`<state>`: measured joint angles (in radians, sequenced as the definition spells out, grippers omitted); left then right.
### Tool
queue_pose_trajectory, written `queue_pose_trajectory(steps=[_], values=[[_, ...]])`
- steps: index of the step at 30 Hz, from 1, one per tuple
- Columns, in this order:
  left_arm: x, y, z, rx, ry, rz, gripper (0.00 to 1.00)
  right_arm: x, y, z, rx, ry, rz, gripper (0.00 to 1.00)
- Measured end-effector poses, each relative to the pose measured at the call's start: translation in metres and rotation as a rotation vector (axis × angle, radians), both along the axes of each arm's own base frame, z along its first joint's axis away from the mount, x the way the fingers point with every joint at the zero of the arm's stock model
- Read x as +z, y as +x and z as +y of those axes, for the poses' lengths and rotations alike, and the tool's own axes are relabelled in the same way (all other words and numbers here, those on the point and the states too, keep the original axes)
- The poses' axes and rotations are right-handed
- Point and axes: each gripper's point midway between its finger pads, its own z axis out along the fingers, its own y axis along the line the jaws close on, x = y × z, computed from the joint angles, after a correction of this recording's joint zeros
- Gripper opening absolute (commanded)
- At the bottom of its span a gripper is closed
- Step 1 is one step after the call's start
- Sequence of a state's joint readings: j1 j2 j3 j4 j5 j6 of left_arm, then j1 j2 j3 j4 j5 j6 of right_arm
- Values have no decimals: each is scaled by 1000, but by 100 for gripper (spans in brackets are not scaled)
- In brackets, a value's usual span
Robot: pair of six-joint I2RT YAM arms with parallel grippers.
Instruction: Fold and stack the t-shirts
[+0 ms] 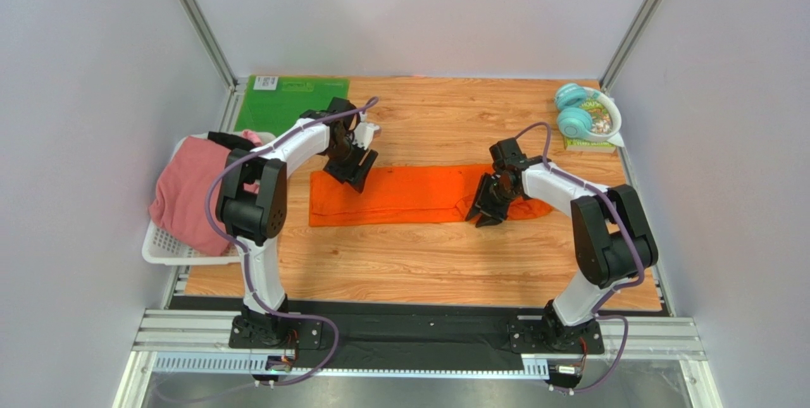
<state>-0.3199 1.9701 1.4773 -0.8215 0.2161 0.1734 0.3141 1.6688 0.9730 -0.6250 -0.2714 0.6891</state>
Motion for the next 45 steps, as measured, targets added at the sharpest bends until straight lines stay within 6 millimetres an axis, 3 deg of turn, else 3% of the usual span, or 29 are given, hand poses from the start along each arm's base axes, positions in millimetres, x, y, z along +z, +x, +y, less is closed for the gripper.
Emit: queue_pose_trajectory(steps=[8,15,25,30,35,39,40,43,45], values=[[0,0,0,0,0,1,69,-2,0,2,-6,2,2,2],[-3,-3,1,0,2,10,69,2,-5,2,-1,-2,14,0],[-6,-7,2,-1,4,21,69,67,15,16,25,46,-128,0],[-6,-7,2,-1,5,22,69,75,31,25,47,57,-140,0],[-6,-7,2,-1,5,23,69,49,48,36,83,49,-66,7],[-6,-8,2,-2,6,26,69,28,63,46,130,53,5,22],[-6,-8,2,-3,7,27,69,24,68,50,142,56,12,30],[-6,-9,2,-5,7,28,69,22,79,56,177,63,20,43],[-6,-9,3,-5,7,30,69,23,81,57,198,60,15,45]])
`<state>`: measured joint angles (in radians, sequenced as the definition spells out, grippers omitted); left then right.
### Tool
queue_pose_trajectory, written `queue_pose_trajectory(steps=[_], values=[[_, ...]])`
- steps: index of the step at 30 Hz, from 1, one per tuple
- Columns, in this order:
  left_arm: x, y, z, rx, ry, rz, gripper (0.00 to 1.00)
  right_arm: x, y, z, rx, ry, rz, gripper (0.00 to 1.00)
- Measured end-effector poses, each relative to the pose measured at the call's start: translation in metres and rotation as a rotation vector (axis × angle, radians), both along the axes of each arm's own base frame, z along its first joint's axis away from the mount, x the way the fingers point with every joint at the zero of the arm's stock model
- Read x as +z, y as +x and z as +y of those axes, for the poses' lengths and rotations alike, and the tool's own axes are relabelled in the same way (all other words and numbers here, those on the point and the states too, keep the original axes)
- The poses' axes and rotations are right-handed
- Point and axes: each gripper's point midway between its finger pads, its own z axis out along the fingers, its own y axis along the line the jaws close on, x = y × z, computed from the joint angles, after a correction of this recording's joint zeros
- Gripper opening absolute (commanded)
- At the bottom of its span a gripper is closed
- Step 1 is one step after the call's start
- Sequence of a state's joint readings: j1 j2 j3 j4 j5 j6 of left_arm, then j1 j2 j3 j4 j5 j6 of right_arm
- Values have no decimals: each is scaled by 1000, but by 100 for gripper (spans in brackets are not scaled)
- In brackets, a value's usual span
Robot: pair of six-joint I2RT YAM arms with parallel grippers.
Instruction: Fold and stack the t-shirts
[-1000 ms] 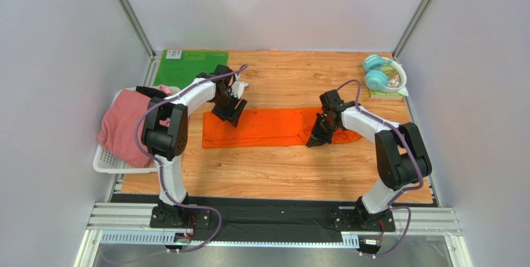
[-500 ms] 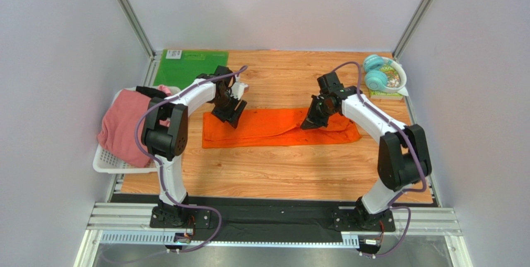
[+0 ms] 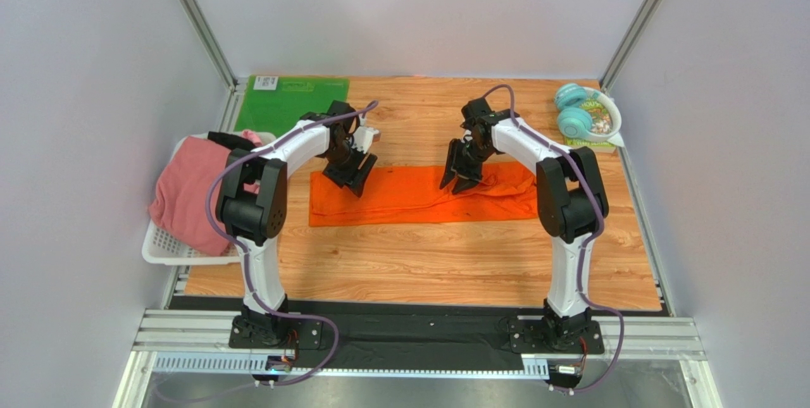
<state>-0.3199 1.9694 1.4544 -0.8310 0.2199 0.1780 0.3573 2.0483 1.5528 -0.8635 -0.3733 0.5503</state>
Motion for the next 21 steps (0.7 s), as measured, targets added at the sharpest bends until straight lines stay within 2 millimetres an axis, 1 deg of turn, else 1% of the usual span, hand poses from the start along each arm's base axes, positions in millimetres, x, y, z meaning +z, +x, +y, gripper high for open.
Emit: queue_pose_trajectory(steps=[4,7,10,12,14,16,18,21], values=[[0,-1,0,-1,-2,5,69,6,-3,-6,18,-27,-9,46],[0,-3,-2,-3,-9,11,69,19,-5,-17,2,-52,-40,45],[4,-7,-7,-17,-26,17,69,40,-10,-37,-45,-62,-93,44],[11,-12,-17,-49,-35,6,70,51,-13,-51,-79,-64,-130,44],[20,-19,-33,-103,-41,-17,70,59,-17,-68,-120,-70,-148,43],[28,-32,-57,-185,-45,-40,70,58,-16,-81,-161,-72,-147,43],[34,-51,-86,-292,-48,-47,70,50,-13,-92,-197,-74,-139,41],[39,-78,-124,-432,-49,-46,70,33,-18,-108,-252,-84,-96,39]])
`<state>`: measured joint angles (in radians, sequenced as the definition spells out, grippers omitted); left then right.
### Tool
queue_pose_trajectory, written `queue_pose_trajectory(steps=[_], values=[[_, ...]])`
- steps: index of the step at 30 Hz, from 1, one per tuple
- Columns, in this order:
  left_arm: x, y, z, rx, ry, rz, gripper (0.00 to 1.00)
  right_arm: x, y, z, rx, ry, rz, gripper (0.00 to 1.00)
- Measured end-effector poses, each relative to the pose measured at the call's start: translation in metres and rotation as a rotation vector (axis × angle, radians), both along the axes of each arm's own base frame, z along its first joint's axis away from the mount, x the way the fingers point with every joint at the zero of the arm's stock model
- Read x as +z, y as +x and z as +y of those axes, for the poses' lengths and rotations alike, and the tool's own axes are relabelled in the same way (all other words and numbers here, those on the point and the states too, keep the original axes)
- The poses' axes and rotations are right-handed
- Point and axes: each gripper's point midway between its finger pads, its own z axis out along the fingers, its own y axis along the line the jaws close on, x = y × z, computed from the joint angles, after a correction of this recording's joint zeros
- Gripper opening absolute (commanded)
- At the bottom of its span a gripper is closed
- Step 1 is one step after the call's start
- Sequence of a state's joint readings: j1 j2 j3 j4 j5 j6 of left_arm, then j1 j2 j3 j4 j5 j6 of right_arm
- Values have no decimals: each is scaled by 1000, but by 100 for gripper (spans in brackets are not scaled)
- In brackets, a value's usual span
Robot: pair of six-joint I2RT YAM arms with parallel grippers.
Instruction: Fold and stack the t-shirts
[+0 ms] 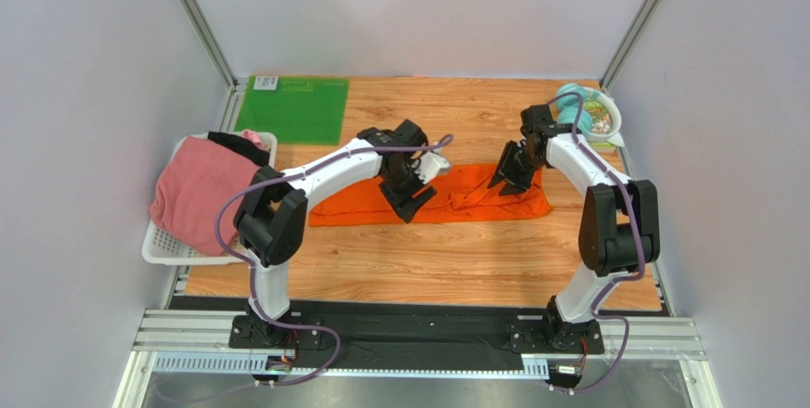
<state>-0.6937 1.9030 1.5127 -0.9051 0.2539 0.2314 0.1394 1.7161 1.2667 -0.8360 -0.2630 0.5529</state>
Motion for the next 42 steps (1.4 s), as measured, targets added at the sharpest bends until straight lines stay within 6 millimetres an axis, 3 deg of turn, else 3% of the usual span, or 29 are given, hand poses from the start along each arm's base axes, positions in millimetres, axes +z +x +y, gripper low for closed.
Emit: queue_pose_trajectory(steps=[4,8,17,21,26,30,34,38,42], values=[[6,-10,-39,-100,-14,-9,70,-19,-5,-11,-39,-6,46,37],[5,5,-56,-106,-23,-16,70,-29,-11,-19,-67,-22,72,36],[12,34,-95,-102,-93,-23,70,-47,5,-58,-181,-35,83,34],[25,27,-113,-137,-135,-18,71,-60,5,-67,-211,-31,109,34],[34,2,-139,-209,-184,8,71,-62,6,-67,-217,-19,113,34],[25,-16,-154,-255,-180,40,71,-62,7,-65,-216,-11,108,33],[0,-21,-165,-274,-140,55,71,-64,7,-61,-217,15,112,33],[-26,-15,-162,-260,-81,51,71,-63,8,-58,-217,37,109,33],[-35,1,-156,-215,-58,29,71,-63,8,-57,-217,46,108,32]])
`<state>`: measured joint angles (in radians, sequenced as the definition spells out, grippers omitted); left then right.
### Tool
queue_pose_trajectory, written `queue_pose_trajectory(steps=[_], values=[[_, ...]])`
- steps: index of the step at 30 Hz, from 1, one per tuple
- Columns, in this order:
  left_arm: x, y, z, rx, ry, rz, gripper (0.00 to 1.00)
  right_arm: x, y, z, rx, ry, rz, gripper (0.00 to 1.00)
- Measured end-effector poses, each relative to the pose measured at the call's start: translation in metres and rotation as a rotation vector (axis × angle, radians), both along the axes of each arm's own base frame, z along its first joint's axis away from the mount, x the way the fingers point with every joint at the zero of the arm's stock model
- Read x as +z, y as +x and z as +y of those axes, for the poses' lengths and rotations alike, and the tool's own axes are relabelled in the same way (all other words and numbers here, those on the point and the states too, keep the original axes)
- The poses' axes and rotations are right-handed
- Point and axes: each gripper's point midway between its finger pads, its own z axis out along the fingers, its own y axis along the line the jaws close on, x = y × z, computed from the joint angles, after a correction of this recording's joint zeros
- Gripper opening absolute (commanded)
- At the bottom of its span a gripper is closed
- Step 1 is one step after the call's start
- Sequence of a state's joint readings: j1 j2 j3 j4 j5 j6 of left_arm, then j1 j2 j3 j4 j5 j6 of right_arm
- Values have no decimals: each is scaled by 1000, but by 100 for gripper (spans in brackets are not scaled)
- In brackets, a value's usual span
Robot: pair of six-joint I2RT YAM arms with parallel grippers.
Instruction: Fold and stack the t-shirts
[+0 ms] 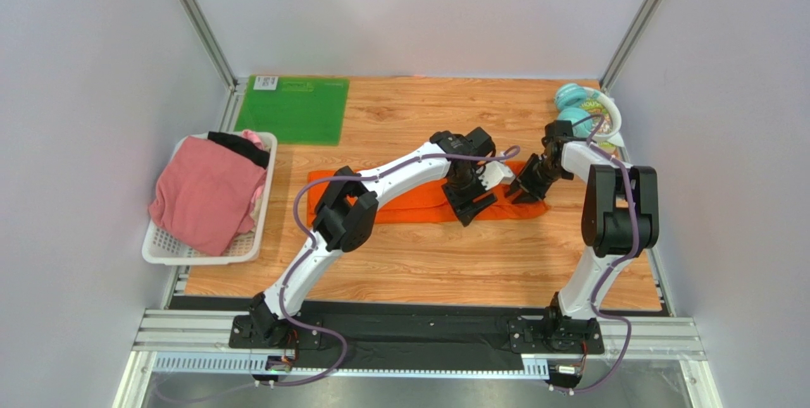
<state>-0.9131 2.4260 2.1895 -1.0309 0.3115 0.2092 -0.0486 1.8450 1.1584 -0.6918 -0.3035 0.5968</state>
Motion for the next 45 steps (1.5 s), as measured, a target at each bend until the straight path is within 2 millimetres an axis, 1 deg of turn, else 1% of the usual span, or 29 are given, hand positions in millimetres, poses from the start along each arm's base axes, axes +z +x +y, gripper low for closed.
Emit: queue_pose_trajectory(steps=[4,6,9,12,18,23,26,29,32,39,42,45], values=[[10,28,4,69,-31,-31,71,0,0,1,0,3,-1,32],[14,42,10,100,-44,-48,72,0,0,1,1,6,-1,31],[19,56,20,137,-50,-62,72,0,0,2,2,13,-2,31],[22,62,26,159,-57,-67,71,-1,0,3,3,16,-3,31],[23,61,22,164,-66,-67,71,-1,-1,5,6,28,-5,31],[18,53,20,156,-72,-33,70,-1,-1,5,6,29,-4,30],[7,42,26,150,-52,7,70,-1,-1,5,6,30,-5,30],[-5,27,37,145,-14,48,70,-1,-1,5,6,31,-4,30],[-11,17,40,134,6,63,70,-1,-1,5,7,32,-4,29],[-5,12,32,115,-8,51,70,-1,-1,6,8,36,-5,29],[0,15,29,115,-20,37,70,-1,-1,6,8,38,-4,29],[9,21,23,116,-43,16,70,-1,-2,6,8,38,-4,29]])
